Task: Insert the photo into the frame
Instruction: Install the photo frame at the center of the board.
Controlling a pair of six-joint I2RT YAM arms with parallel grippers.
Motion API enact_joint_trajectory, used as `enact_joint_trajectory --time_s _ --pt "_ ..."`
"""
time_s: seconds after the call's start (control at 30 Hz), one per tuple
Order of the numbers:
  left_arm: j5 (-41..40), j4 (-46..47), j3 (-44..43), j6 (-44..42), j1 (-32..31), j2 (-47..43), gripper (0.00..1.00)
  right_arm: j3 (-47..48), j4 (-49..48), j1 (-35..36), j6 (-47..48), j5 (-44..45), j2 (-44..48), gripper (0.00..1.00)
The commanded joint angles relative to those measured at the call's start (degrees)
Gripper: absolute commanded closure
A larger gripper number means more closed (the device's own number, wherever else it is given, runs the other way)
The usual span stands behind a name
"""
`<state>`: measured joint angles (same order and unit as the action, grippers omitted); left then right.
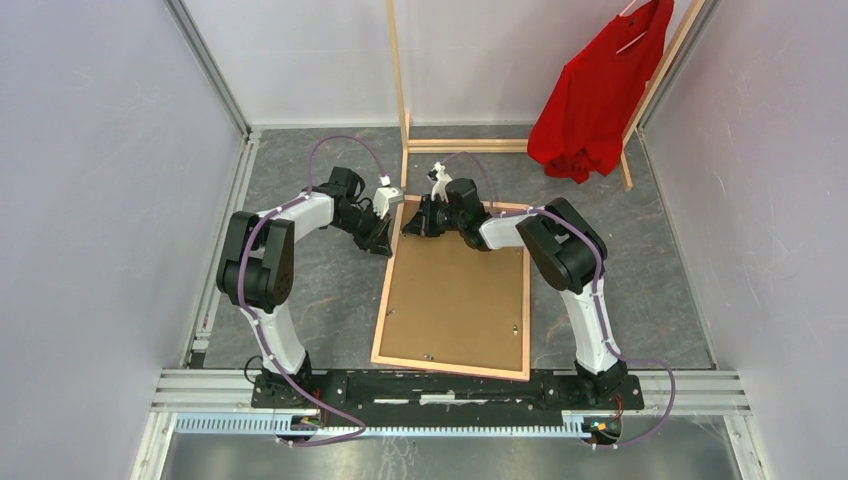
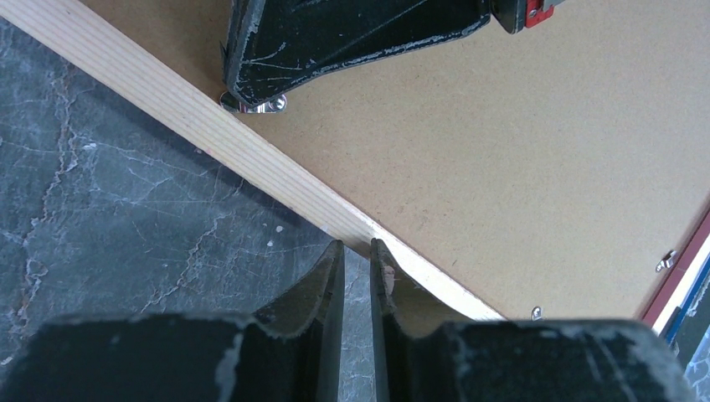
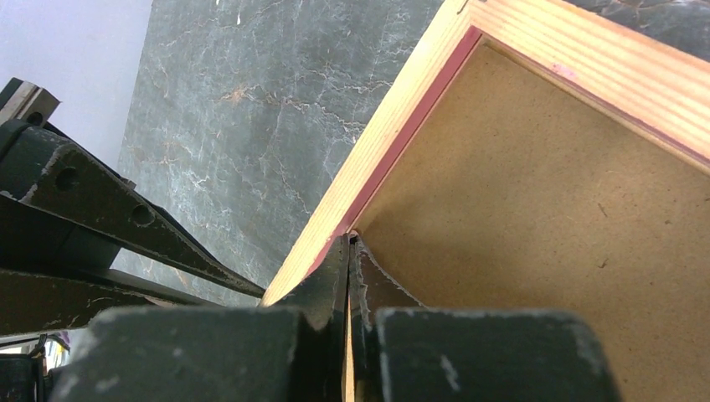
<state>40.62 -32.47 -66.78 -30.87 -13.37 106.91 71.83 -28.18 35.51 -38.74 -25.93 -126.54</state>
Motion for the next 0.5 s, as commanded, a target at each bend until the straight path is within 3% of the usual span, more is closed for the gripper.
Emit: enact_joint_trajectory --time_s 0.0,0.47 --pt "-2.03 0.48 0.82 -1.01 -0.88 -0.80 0.77 0.51 1.53 -0.16 0.64 -2.50 1.76 1.00" --pt "-2.05 0.47 0.90 -1.29 -0.93 -0.50 0.78 0.54 2.50 0.21 1.36 -2.23 0.57 1.00"
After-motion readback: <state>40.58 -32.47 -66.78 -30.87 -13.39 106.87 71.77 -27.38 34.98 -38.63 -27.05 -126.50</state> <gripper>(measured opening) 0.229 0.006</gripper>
